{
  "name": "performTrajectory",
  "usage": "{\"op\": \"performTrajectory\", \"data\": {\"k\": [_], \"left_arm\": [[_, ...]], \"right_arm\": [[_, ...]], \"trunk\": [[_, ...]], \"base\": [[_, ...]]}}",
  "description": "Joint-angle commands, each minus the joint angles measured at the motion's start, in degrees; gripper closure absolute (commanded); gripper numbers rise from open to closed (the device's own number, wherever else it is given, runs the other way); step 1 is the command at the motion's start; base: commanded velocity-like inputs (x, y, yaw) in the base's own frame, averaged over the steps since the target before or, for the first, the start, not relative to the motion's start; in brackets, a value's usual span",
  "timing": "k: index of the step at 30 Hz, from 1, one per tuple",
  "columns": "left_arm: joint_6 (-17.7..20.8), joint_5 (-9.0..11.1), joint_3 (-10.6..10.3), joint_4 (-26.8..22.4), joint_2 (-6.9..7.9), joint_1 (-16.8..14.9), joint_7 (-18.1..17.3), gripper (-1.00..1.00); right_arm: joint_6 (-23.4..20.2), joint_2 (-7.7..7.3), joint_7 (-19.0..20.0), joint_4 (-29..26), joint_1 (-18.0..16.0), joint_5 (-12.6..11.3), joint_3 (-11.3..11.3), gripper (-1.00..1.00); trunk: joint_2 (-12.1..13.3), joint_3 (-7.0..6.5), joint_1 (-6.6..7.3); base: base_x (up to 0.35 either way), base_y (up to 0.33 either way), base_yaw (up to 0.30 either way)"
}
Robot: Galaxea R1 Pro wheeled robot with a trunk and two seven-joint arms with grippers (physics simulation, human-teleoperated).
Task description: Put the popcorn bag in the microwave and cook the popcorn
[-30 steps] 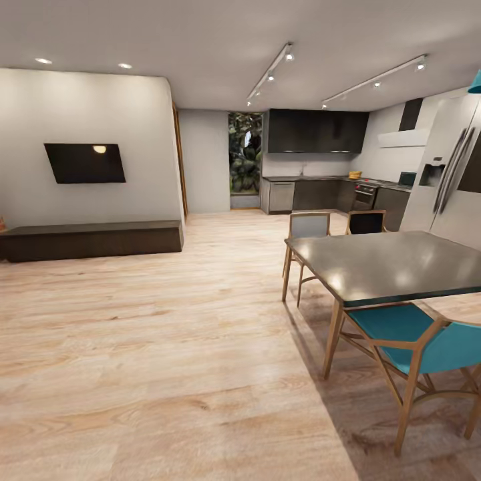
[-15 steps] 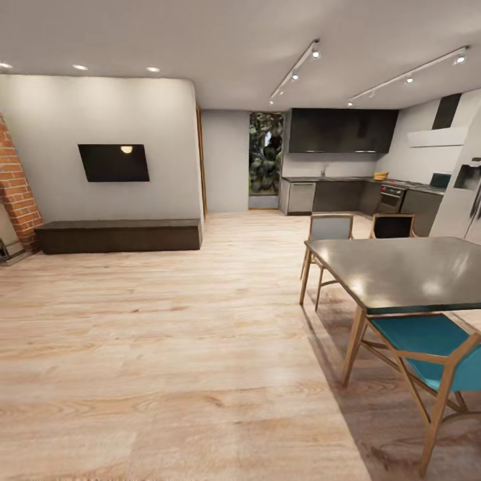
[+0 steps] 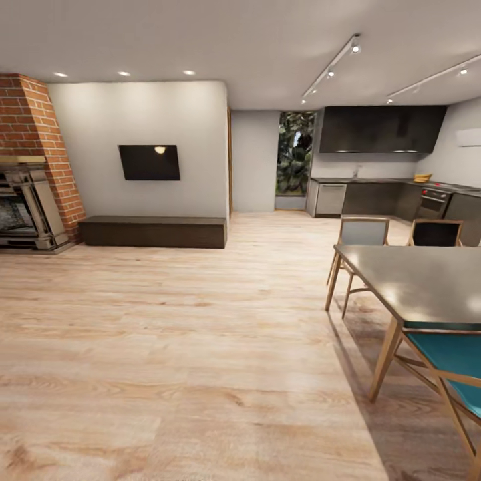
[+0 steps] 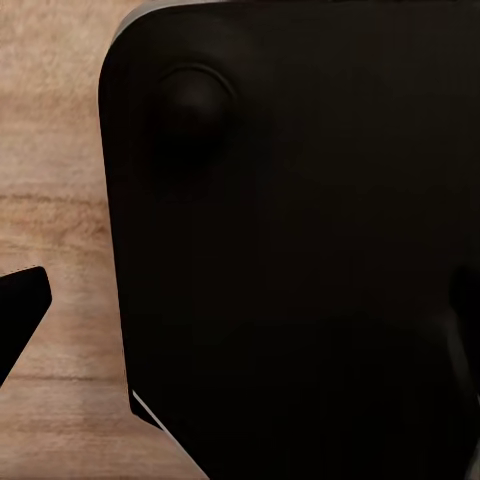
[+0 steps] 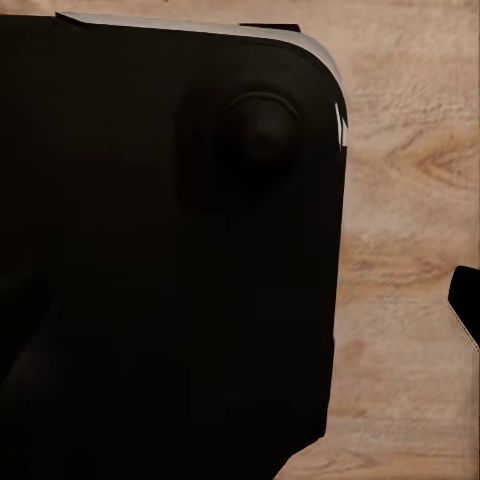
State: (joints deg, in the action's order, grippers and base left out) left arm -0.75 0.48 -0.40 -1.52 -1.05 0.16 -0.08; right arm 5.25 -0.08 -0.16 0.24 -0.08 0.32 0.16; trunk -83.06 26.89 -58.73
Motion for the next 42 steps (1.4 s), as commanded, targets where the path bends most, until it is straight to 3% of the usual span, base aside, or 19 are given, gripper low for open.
{"op": "performTrajectory", "data": {"k": [1, 7, 9, 11, 16, 20, 42], "left_arm": [[-0.10, 0.05, -0.04, -0.10, -0.01, 0.02, -0.01, -1.00], [0.02, 0.27, -0.04, -0.10, 0.05, 0.02, -0.01, -1.00], [0.37, 2.19, -0.12, -0.08, 0.04, 0.02, -0.01, -1.00], [0.68, 5.44, -0.29, -0.05, 0.07, 0.02, -0.01, -1.00], [2.08, 7.52, -0.47, -0.01, 0.10, 0.02, -0.01, -1.00], [2.21, 7.58, -0.39, -0.06, 0.06, 0.02, 0.32, -1.00], [1.64, 7.58, -0.30, -0.06, -0.08, 0.02, 0.78, -1.00]], "right_arm": [[0.20, -0.01, -0.02, 0.03, -0.01, 0.03, 0.01, -1.00], [0.01, -0.07, -0.02, 0.03, -0.01, -0.07, 0.03, -1.00], [-0.27, -0.07, -0.02, 0.03, -0.01, -0.12, 0.03, -1.00], [-0.24, -0.04, -0.02, 0.03, -0.01, -0.14, 0.02, -1.00], [-0.61, -0.11, 0.06, 0.03, -0.01, -0.31, -0.16, -1.00], [-0.52, -1.03, 0.07, 0.03, -0.01, -0.15, 0.06, -1.00], [0.16, -0.98, -0.02, 0.82, -0.01, -0.05, 0.05, -1.00]], "trunk": [[-0.02, 0.04, 0.00], [-0.02, 0.04, 0.00], [-0.02, 0.04, 0.00], [-0.02, 0.04, 0.00], [-0.02, 0.04, 0.00], [-0.02, 0.04, 0.00], [-0.02, 0.04, 0.00]], "base": [[0.000, 0.000, 0.270], [0.040, 0.000, 0.200], [0.264, 0.000, 0.024], [0.308, 0.000, 0.007], [0.325, 0.000, 0.001], [0.328, 0.000, 0.000], [0.328, 0.000, 0.000]]}}
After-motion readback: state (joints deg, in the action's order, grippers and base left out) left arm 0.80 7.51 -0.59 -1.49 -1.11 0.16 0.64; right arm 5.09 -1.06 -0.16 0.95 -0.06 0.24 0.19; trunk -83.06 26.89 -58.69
